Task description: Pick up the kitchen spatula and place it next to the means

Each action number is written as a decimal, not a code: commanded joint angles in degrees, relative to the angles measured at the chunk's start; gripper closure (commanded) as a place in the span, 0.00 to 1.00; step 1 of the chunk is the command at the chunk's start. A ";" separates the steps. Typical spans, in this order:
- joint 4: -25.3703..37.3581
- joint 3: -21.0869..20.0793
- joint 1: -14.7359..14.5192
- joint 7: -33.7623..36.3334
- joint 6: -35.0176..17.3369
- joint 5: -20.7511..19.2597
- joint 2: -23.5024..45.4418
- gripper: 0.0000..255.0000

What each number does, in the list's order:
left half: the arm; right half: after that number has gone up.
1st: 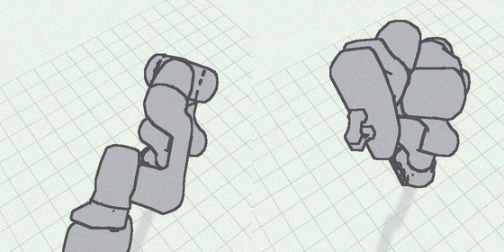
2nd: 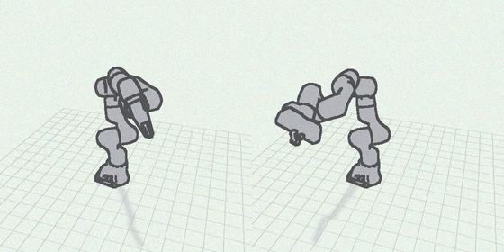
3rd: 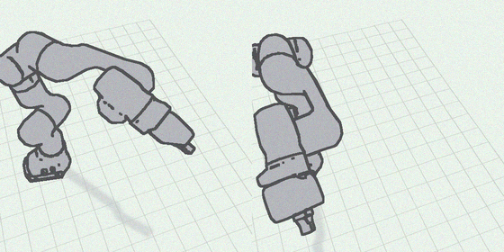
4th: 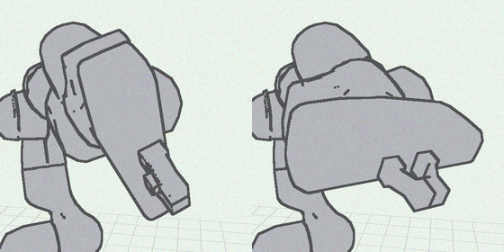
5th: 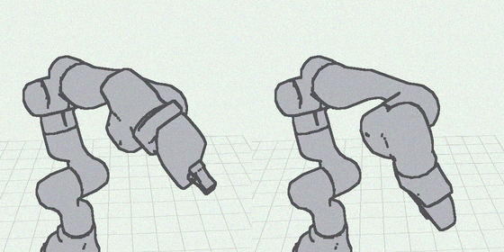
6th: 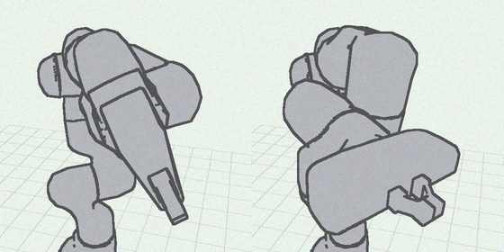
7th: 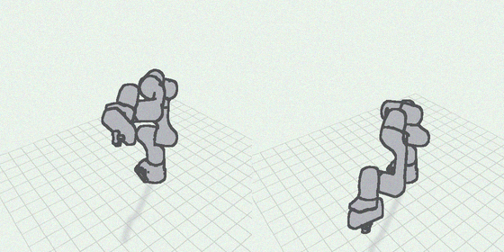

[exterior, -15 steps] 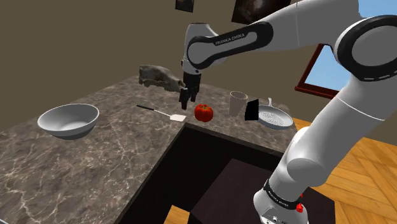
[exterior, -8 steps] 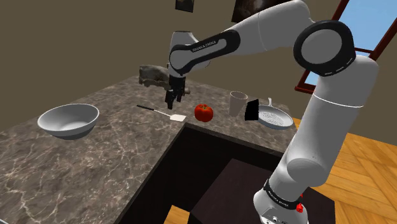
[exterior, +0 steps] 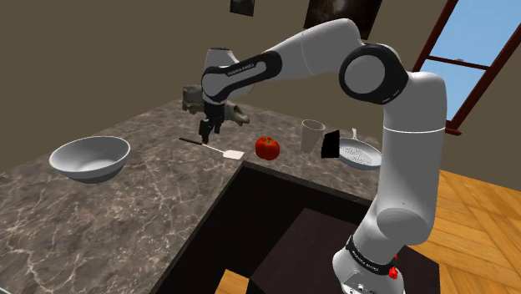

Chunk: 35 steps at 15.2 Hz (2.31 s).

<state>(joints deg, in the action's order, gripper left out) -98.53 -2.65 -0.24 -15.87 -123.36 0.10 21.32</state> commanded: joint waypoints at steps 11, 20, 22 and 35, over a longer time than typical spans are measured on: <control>-0.54 0.03 -0.09 -0.05 -4.16 -0.14 3.52 0.00; -0.53 0.03 -0.09 -0.05 -4.15 -0.14 3.51 1.00; -0.53 0.03 -0.09 -0.04 -4.16 -0.14 3.52 1.00; 3.20 -0.04 -0.04 -0.03 2.95 0.00 0.14 1.00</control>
<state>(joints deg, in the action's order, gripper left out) -95.82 -2.67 -0.25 -15.95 -121.22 0.09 21.74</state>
